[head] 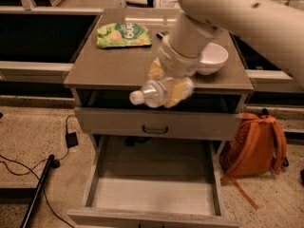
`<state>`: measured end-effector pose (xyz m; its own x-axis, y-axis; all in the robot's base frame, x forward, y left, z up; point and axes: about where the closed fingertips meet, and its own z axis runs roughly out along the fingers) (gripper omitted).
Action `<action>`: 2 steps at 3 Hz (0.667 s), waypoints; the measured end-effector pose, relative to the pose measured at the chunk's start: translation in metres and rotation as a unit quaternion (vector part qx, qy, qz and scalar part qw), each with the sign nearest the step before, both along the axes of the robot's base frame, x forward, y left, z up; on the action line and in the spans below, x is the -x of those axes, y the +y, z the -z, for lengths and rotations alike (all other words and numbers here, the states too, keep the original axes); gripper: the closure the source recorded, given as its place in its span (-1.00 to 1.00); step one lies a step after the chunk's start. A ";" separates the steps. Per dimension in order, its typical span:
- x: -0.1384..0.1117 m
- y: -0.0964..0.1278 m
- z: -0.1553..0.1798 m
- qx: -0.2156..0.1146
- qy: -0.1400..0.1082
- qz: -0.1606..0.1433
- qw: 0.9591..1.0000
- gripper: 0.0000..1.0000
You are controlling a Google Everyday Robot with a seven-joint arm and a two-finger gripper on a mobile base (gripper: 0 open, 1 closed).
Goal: Place blue plastic bottle into middle drawer
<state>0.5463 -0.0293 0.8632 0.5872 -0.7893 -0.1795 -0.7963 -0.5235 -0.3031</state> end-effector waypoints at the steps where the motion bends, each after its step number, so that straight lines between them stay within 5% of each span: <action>1: 0.021 -0.051 0.037 -0.075 0.068 0.081 0.992 1.00; 2: 0.028 -0.080 0.080 -0.169 0.149 0.147 0.963 1.00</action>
Offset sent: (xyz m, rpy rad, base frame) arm -0.0287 -0.1177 -0.1190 0.5880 0.4931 -0.4670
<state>0.5179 -0.1089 0.7830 0.2292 -0.7802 -0.5820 -0.9732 -0.1729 -0.1516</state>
